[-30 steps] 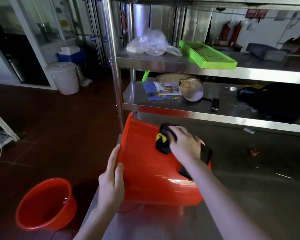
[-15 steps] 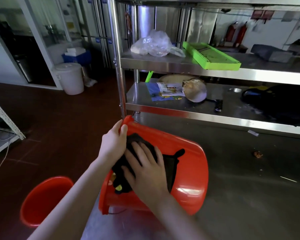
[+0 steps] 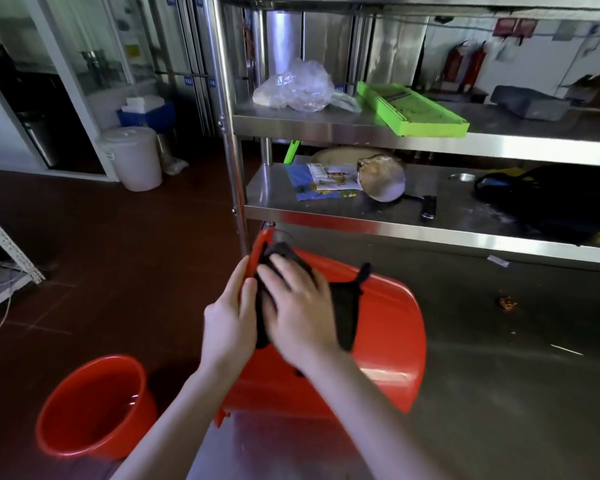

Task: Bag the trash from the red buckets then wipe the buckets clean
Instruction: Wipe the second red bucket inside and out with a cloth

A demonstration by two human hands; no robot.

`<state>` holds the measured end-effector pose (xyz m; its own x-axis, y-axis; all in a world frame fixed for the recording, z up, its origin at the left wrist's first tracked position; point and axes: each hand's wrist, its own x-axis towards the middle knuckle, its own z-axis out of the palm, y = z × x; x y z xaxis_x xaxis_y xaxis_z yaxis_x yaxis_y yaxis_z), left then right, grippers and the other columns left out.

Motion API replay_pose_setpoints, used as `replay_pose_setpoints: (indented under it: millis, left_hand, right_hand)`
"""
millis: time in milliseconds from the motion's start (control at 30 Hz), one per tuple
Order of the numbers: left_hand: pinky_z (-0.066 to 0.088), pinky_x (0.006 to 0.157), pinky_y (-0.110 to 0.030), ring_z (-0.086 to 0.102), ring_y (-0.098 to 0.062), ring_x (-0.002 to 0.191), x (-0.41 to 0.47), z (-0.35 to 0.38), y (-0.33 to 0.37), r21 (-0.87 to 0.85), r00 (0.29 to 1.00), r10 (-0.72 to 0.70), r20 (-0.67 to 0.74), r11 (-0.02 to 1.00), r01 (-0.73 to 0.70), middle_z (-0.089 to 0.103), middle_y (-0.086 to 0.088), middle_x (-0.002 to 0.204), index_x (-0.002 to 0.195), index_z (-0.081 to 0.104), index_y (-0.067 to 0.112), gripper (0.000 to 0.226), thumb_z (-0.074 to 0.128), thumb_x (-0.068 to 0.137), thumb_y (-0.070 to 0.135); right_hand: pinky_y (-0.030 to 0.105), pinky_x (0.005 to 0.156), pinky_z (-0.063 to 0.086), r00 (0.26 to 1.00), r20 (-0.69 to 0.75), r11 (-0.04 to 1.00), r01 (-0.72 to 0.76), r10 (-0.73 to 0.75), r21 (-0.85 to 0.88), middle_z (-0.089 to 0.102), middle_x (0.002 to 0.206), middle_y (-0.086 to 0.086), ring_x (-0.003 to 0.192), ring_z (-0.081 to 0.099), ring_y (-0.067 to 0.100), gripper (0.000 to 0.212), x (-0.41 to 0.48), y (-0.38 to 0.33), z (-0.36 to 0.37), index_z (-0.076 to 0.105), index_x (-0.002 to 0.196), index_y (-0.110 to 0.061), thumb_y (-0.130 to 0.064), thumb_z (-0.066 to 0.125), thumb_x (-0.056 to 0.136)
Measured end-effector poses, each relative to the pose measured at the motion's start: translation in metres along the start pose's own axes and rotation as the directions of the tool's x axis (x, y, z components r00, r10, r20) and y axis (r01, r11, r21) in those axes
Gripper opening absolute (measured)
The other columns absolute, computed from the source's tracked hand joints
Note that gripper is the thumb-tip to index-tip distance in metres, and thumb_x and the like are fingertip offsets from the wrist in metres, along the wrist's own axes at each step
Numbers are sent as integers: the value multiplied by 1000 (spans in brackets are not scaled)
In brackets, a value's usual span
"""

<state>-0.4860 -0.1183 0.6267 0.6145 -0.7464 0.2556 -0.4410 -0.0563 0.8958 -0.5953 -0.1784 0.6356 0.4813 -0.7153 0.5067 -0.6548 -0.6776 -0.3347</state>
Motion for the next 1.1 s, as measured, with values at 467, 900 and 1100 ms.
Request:
replay_pose_setpoints:
  millis: [467,900,1100]
  left_hand:
    - [33,40,-16,37,-4,36,-52,2,-16,-26,997,77,-13,997,-77,43,8,44,131,35,71,39,37,101,46]
    - [40,45,-18,45,-6,42,-50,2,-30,-13,992,120,33,993,-120,49,3,51,131,32,71,40,34,103,43]
    - [36,41,-19,43,-7,37,-58,-2,-34,5,993,113,24,994,-113,48,2,47,133,29,70,46,28,92,51]
  right_hand:
    - [41,104,36,879,100,884,-461,467,-80,50,141,-16,124,54,20,34,-2,105,-36,56,127,-40,-42,43,96]
    - [42,100,43,894,25,894,-447,448,-16,55,138,-8,118,58,25,38,-10,124,-36,56,130,-34,-38,48,93]
    - [38,101,40,839,118,847,-530,531,-35,50,140,-15,120,56,22,36,-1,119,-42,55,128,-42,-36,45,93]
